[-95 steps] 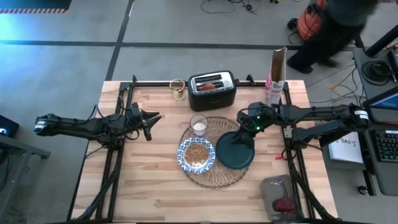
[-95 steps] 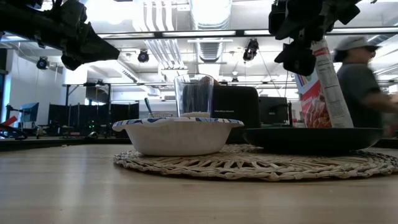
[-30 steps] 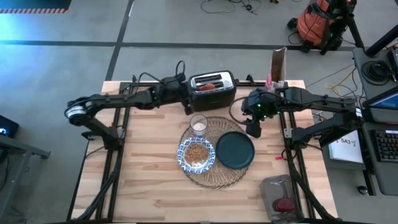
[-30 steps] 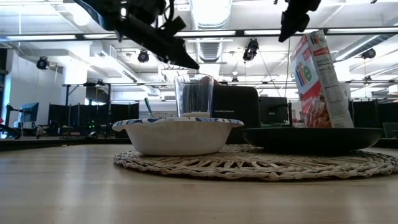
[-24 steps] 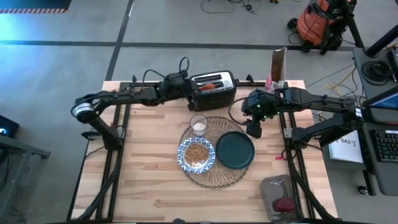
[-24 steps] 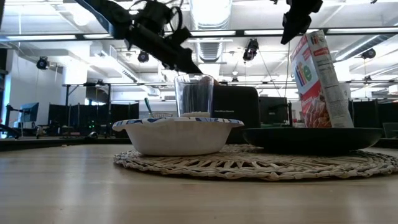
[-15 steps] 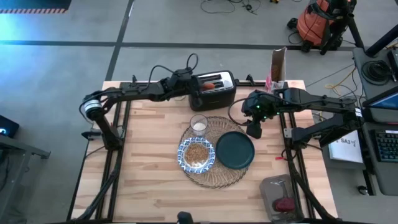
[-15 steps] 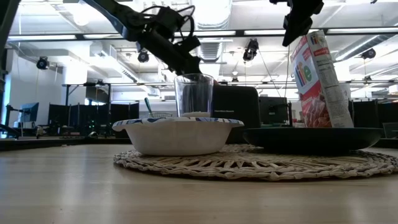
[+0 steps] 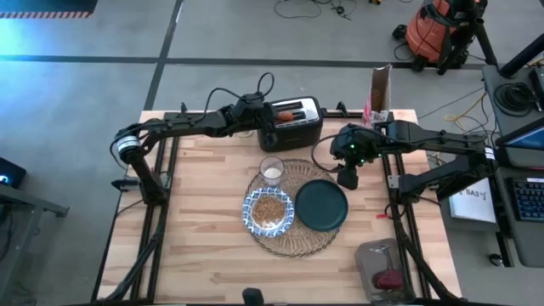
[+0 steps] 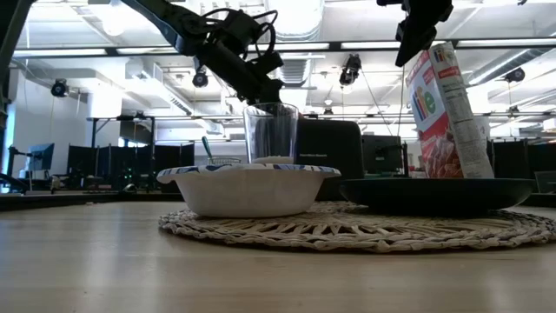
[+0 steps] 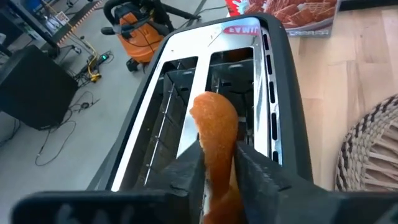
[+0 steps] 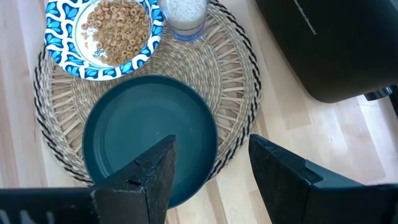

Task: Arrange a breakfast setting
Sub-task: Put the bagel on the blue plate

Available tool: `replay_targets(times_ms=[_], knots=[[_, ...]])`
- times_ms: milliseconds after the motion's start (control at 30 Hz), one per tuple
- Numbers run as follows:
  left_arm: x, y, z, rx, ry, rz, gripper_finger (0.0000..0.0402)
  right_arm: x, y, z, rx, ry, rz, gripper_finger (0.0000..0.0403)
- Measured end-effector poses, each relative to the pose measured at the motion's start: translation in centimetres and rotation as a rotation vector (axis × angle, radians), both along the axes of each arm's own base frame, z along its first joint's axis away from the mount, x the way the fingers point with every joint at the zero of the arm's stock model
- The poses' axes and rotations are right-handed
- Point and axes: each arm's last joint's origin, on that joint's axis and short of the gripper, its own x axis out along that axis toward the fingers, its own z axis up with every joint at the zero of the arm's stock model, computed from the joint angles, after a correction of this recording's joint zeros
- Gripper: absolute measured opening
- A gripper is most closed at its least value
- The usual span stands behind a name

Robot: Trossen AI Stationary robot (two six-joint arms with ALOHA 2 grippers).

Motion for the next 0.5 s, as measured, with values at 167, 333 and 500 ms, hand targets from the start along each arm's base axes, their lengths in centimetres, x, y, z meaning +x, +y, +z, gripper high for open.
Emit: replay_targets(times_ms=[167,333,500], knots=[[-0.2,-0.1,0.3,-0.017,-0.015,0.004,0.0012,0.0,0.0,0.0,-0.001,0.000,0.001,0.0192],[-0.1,-0.1,0.9,-0.030,-0.039,-0.023,0.0019,0.0,0.0,0.0,0.000,0.000,0.000,0.0192],[0.0,-0.1,2.2,-0.015,-0.074,-0.040,0.0014,0.0,0.0,0.0,0.003,0.000,-0.006,0.0192]])
